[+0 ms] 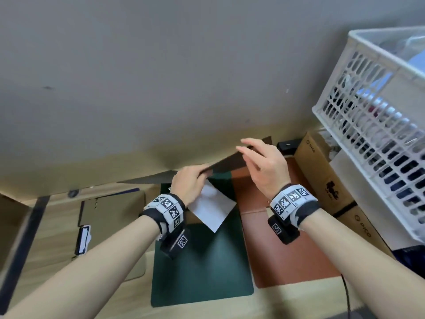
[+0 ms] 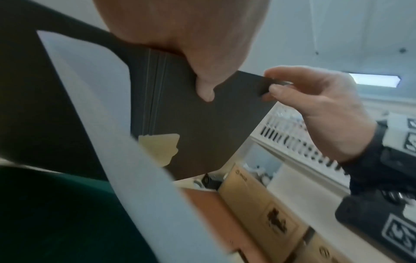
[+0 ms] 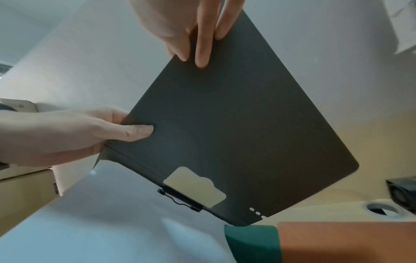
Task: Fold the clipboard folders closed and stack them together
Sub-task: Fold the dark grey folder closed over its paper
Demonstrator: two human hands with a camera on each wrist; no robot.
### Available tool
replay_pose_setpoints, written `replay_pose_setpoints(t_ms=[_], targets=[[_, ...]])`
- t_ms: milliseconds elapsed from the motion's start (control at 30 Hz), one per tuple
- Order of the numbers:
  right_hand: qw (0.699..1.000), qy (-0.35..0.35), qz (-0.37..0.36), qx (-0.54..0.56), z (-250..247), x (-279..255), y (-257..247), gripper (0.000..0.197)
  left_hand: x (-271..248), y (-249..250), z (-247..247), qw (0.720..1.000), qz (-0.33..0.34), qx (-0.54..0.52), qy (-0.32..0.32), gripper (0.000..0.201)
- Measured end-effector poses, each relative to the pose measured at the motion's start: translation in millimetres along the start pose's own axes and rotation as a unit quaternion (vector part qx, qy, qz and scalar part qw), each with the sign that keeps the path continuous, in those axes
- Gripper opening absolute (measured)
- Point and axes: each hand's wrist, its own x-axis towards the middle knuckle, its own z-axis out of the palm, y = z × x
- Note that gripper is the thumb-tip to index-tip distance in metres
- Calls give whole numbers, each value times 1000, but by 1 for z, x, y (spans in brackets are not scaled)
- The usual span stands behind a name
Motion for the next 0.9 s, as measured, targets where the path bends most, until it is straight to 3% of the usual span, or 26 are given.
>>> replay_pose_setpoints(t_ms=[100,200,400,533,633,767,900], targets=[[999,-19,-15,47,-2,12,-22,51,-6,-15,-19,993,-28,-66,98,28],[997,-6,-40,62,5,14,-43,64,-13,-33,-37,985,-39,-88,142,28],[992,-26,-17,120,23,25,-68,70,-30,-51,-70,967,-75,-159,184,17],[993,-79,17,86,34,34,-75,66,-43,-65,-85,927,-126,-264,236,21],[979,-130,112,113,54,26,-68,66,-53,-67,-92,898,-143,-306,281,12],[936,-160,260,174,77,10,-49,70,-67,-75,-100,868,-151,-310,358,10],[897,-245,315,192,92,6,-37,81,-76,-83,-110,822,-169,-350,417,7]])
